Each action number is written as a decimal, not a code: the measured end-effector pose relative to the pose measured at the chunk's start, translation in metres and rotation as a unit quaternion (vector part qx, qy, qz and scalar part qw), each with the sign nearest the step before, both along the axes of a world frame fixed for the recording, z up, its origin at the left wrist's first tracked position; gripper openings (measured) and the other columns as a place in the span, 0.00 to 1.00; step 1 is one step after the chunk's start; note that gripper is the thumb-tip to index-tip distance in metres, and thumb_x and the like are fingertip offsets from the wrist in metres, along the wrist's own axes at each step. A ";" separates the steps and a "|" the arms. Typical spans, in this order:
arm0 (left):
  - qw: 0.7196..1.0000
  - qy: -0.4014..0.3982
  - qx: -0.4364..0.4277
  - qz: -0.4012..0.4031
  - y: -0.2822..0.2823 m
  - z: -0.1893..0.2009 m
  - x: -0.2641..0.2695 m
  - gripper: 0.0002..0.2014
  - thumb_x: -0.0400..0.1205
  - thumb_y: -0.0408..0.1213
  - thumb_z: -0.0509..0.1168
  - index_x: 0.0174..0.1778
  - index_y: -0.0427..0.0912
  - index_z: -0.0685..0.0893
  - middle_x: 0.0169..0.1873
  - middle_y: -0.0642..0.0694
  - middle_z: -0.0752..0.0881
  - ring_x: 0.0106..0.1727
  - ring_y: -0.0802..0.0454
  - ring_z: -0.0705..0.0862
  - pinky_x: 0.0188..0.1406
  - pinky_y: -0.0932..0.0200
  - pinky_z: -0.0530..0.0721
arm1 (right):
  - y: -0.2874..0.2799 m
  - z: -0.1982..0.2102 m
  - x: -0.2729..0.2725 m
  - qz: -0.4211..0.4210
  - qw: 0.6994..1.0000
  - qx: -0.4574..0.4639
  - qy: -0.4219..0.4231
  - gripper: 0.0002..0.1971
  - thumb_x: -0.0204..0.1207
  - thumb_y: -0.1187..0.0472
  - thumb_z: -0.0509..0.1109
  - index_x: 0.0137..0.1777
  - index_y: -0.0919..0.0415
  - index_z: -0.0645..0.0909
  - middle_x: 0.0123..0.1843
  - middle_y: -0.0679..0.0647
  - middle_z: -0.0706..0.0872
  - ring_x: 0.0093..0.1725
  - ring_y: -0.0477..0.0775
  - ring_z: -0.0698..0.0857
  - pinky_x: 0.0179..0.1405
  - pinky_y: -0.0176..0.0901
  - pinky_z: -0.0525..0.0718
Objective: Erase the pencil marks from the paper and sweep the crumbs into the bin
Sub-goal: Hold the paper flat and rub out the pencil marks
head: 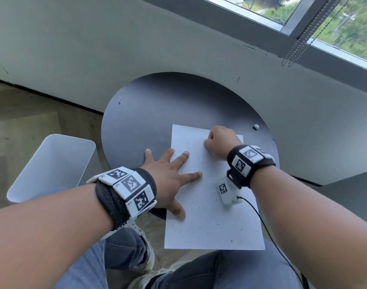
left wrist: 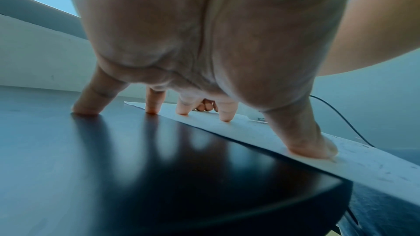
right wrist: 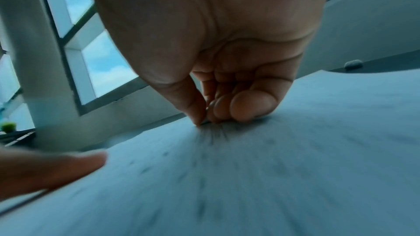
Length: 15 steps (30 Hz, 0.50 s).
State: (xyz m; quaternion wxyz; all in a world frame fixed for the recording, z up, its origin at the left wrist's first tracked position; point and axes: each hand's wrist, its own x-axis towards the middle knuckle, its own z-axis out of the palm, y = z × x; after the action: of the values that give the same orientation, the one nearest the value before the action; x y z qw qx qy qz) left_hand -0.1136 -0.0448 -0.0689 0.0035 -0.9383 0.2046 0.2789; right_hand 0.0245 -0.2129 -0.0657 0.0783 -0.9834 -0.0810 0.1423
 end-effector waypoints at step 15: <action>1.000 0.005 -0.001 0.008 -0.004 0.001 0.000 0.57 0.69 0.78 0.68 0.85 0.75 0.38 0.88 0.47 0.30 0.88 0.33 0.32 0.73 0.08 0.47 | -0.023 0.004 -0.067 0.053 0.997 0.037 0.032 0.04 0.79 0.54 0.63 0.43 0.51 0.75 0.45 0.49 0.83 0.46 0.54 0.81 0.42 0.48 0.80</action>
State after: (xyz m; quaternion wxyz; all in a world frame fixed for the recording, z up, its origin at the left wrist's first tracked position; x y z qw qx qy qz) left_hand -0.1135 -0.0489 -0.0679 -0.0007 -0.9386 0.1970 0.2833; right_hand -0.0428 -0.2364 -0.0613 0.1096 -0.9691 -0.1356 0.1746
